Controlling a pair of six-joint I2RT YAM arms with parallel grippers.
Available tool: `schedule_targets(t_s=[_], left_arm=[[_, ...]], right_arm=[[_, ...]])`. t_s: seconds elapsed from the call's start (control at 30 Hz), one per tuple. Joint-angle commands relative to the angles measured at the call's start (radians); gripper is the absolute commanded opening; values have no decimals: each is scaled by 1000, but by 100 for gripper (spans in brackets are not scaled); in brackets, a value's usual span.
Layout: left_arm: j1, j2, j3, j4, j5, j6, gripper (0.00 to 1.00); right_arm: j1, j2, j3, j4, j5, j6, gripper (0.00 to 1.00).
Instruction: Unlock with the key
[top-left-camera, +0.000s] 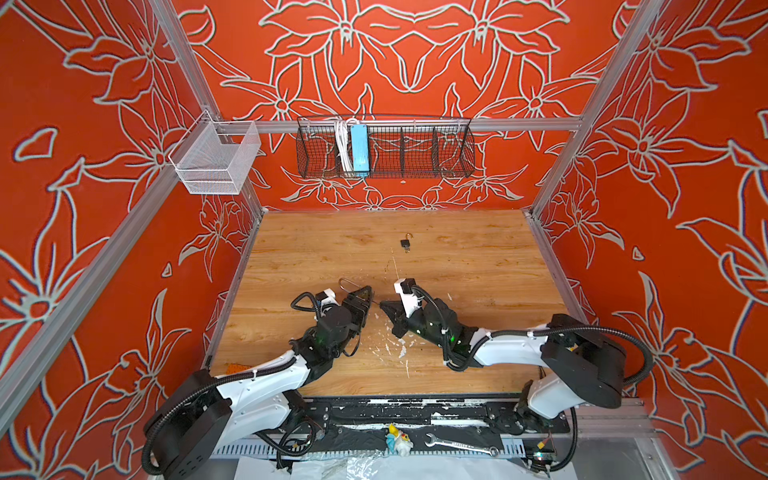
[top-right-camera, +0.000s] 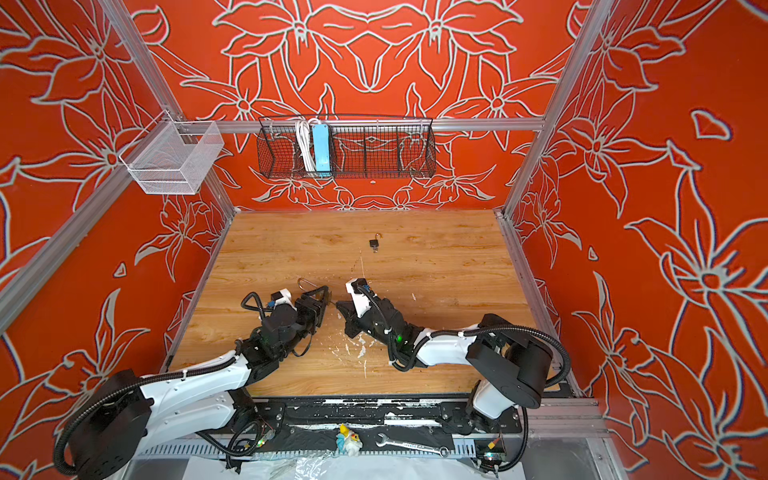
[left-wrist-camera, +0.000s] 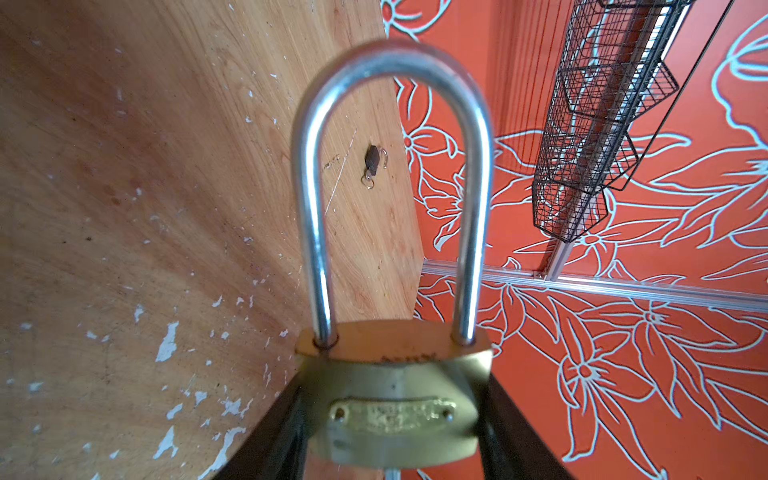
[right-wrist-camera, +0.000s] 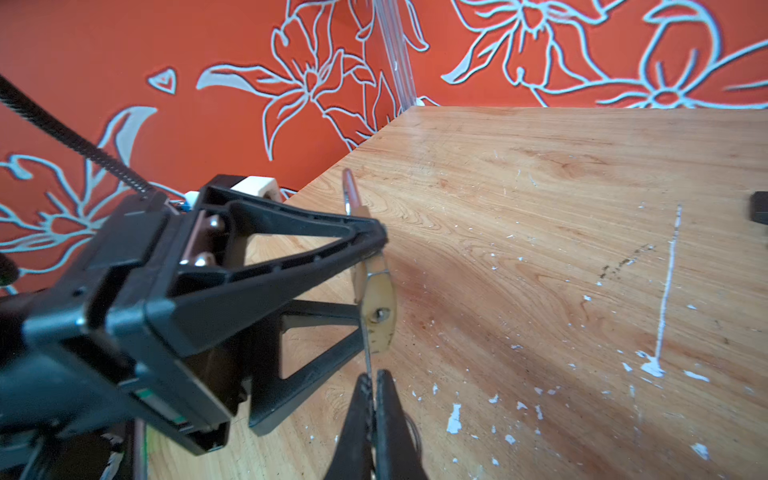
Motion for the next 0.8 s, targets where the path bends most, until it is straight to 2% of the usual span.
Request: schedule_targets(t_s=[0.0,0.77], left_arm=[[1,-30,14,73,-28,7,0],[1,-7,24,78,-3,4,0]], right_arm=[[-6,-26,17,-9,36,-5,0],[-10,16,41,9,20,18,0]])
